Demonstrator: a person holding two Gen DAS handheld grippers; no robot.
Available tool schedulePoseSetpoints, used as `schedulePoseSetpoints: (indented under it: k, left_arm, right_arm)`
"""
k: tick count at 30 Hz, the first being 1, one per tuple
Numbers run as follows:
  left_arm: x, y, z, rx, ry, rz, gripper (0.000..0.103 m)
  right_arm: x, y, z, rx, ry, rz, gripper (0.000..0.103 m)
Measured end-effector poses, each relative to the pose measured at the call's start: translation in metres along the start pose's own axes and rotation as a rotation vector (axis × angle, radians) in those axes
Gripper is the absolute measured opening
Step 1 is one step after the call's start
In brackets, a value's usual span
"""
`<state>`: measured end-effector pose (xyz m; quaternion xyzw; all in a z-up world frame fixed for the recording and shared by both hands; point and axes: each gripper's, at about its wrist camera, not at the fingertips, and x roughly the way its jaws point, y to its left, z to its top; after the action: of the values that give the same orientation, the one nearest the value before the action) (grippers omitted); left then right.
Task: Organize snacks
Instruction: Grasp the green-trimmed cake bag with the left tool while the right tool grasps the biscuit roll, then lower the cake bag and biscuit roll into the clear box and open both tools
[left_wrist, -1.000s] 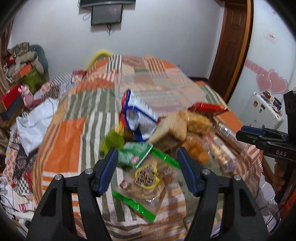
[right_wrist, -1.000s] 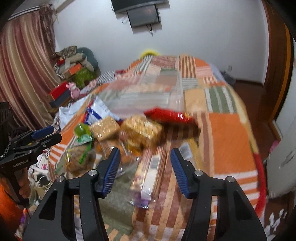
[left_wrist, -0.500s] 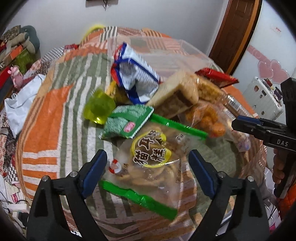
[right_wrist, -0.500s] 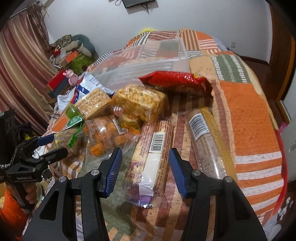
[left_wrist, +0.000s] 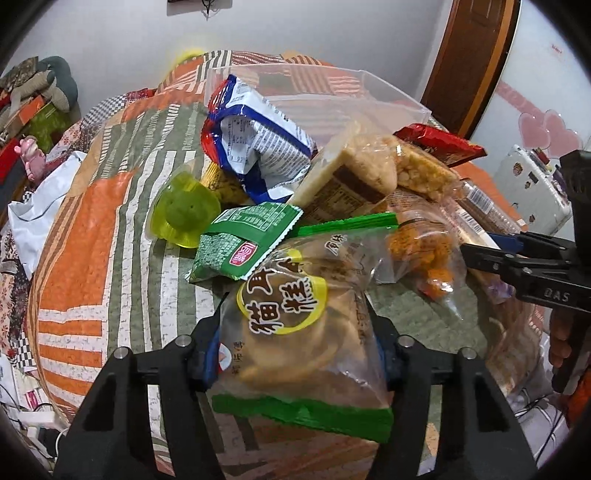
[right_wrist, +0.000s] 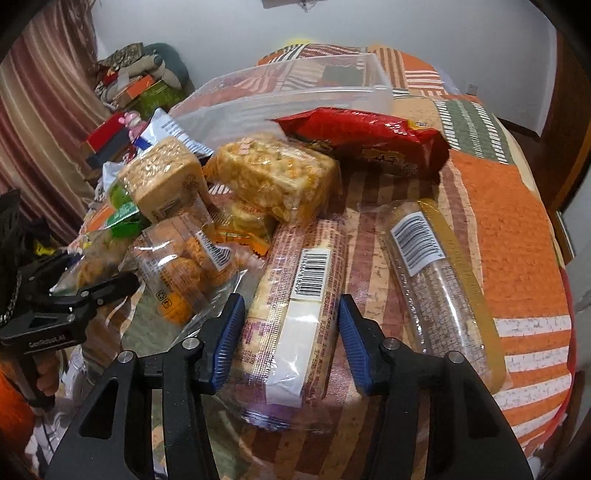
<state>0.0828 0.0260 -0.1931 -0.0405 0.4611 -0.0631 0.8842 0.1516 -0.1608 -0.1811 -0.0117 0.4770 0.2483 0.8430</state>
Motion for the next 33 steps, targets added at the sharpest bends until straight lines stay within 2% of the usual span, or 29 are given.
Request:
schedulePoseSetpoints:
  k: [5,12,14,16,20,23,28,30,31,33]
  left_arm:
    - [-0.012,-0.003,0.001,0.009,-0.029,-0.003,0.057]
    - [-0.044,-0.009,0.012,0.004,-0.118,-0.004,0.057]
    - [-0.052,-0.011,0.017,0.001,-0.148,0.002,0.057]
    - [-0.061,-0.012,0.022,-0.004,-0.177,-0.003,0.057]
    - [-0.071,-0.014,0.032,-0.008,-0.221,-0.006,0.057]
    - [-0.076,-0.013,0.038,-0.02,-0.24,-0.017,0.057]
    - [-0.082,-0.016,0.045,-0.013,-0.263,-0.01,0.057]
    - [-0.083,-0.017,0.048,-0.01,-0.273,-0.003,0.057]
    - [-0.084,-0.016,0.05,-0.011,-0.277,-0.003,0.057]
    - [-0.085,-0.016,0.055,-0.014,-0.285,-0.001,0.057]
  right_arm:
    - [-0.012,-0.007,-0.004,0.01,-0.019,-0.006,0.041]
    - [-0.038,-0.012,-0.01,0.017,-0.074,-0.024,0.04]
    - [-0.042,-0.007,-0.006,0.019,-0.096,-0.028,0.036]
    - [-0.05,-0.005,-0.002,0.021,-0.117,-0.02,0.021]
    - [-0.055,-0.004,0.003,0.014,-0.141,-0.015,0.021]
    - [-0.044,0.001,0.007,0.001,-0.119,-0.029,0.021]
    - [-0.019,0.001,0.0,-0.035,-0.033,-0.035,0.025]
    - [-0.014,0.0,-0.002,-0.034,-0.027,-0.024,0.033]
    - [-0.01,-0.002,-0.002,-0.027,-0.016,-0.01,0.043]
    - [-0.001,-0.004,-0.001,-0.018,0.009,-0.006,0.045]
